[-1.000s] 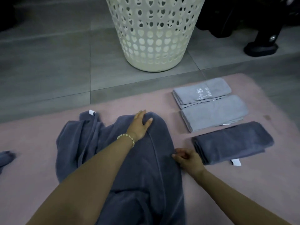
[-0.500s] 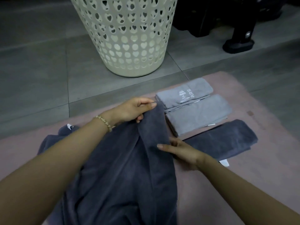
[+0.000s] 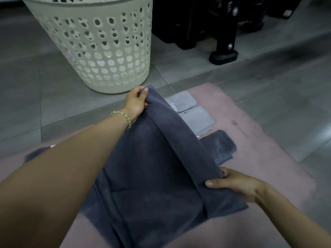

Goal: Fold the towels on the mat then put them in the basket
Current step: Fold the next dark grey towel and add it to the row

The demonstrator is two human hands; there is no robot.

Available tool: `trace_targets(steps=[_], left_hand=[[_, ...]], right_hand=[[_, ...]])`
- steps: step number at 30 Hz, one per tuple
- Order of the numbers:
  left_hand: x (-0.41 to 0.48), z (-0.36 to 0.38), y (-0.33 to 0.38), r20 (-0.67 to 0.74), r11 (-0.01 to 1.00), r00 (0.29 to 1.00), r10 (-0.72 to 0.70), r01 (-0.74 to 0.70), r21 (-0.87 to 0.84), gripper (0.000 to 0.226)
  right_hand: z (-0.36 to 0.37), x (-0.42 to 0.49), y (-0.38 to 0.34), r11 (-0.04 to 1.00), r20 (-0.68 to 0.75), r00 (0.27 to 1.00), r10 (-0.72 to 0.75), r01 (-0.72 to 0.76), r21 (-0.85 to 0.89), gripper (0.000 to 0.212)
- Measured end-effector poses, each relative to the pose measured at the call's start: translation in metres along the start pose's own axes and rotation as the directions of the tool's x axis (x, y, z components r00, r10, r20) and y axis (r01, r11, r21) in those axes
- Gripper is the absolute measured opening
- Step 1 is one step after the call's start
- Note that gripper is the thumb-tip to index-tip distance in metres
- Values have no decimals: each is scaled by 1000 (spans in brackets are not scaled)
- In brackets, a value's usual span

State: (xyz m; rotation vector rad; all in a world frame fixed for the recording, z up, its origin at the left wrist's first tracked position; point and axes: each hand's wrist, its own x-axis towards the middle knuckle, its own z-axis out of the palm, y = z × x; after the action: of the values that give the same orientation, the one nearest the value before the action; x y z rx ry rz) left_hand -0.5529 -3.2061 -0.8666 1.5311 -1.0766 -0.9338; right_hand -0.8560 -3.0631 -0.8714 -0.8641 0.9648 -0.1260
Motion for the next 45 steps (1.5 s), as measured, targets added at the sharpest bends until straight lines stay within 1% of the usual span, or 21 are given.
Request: trace_targets(steps=[2, 3, 5, 7, 10, 12, 15, 17, 18, 21, 23, 28, 30, 31, 35, 37, 39, 41, 42, 43, 45], left_hand=[[-2, 30, -5, 33, 1000, 999, -2, 1, 8, 15], [-5, 43, -10, 63, 1000, 998, -24, 23, 19, 22], [-21, 63, -25, 147, 984, 986, -73, 47, 170, 56], [-43, 72, -46, 235, 953, 967, -100, 25, 301, 69], [-73, 67, -78, 286, 911, 957, -46, -77, 404, 62], [-89, 54, -89, 296, 888, 955, 3, -139, 438, 58], [-111, 21, -98, 285, 856, 959, -13, -136, 498, 57], [-126, -11, -103, 287, 834, 955, -73, -99, 543, 59], [-133, -30, -105, 280, 823, 953, -112, -68, 564, 59], [-156, -94, -103, 209, 793, 952, -223, 53, 607, 59], [-173, -140, -96, 151, 775, 950, -273, 124, 620, 54], [-226, -244, -95, 21, 773, 934, -358, 284, 568, 32], [-248, -267, -103, -62, 785, 915, -398, 375, 493, 23], [-257, -276, -109, -104, 786, 899, -426, 424, 450, 27], [-286, -291, -142, -205, 790, 844, -496, 536, 298, 40], [-291, -286, -155, -190, 796, 820, -539, 570, 203, 36], [-292, -277, -163, -165, 813, 820, -548, 569, 127, 26], [-290, -270, -170, -151, 826, 836, -528, 546, 137, 17], [-289, -266, -174, -145, 832, 840, -522, 539, 128, 21], [-289, -264, -177, -146, 835, 839, -524, 540, 109, 25], [-288, -263, -174, -157, 838, 829, -538, 546, 10, 23]], right_hand=[[-26, -14, 8, 998, -46, 998, 45, -47, -38, 71], [-36, -19, 13, 996, -83, 995, 61, -66, -60, 66], [-49, -21, 28, 992, -198, 978, 63, -83, -94, 40], [-55, -15, 46, 984, -319, 947, 23, -78, -161, 29], [-62, -3, 71, 992, -503, 862, -69, 6, -125, 19], [-61, 2, 76, 989, -587, 800, -120, 47, -137, 22], [-54, 8, 61, 949, -666, 695, -272, 80, -304, 34], [-42, 12, 41, 880, -648, 630, -428, 127, -458, 35], [-33, 16, 30, 840, -611, 623, -488, 143, -523, 37], [11, 39, -3, 775, -478, 675, -563, 229, -589, 41], [50, 66, -22, 779, -403, 739, -540, 259, -570, 41], [159, 147, -42, 804, -215, 913, -345, 169, -570, 37], [202, 170, -38, 820, -173, 955, -243, 106, -563, 45], [218, 181, -34, 829, -174, 963, -206, 77, -553, 52], [247, 225, -6, 889, -271, 936, -225, 84, -450, 71], [247, 237, 0, 901, -345, 911, -223, 58, -429, 82], [242, 244, 1, 869, -431, 875, -221, -25, -495, 82], [239, 246, 0, 770, -464, 862, -205, -150, -620, 72], [239, 246, 0, 734, -465, 860, -211, -174, -656, 62], [239, 249, 2, 735, -462, 855, -237, -153, -660, 49], [244, 253, 5, 823, -432, 847, -309, 11, -567, 21]])
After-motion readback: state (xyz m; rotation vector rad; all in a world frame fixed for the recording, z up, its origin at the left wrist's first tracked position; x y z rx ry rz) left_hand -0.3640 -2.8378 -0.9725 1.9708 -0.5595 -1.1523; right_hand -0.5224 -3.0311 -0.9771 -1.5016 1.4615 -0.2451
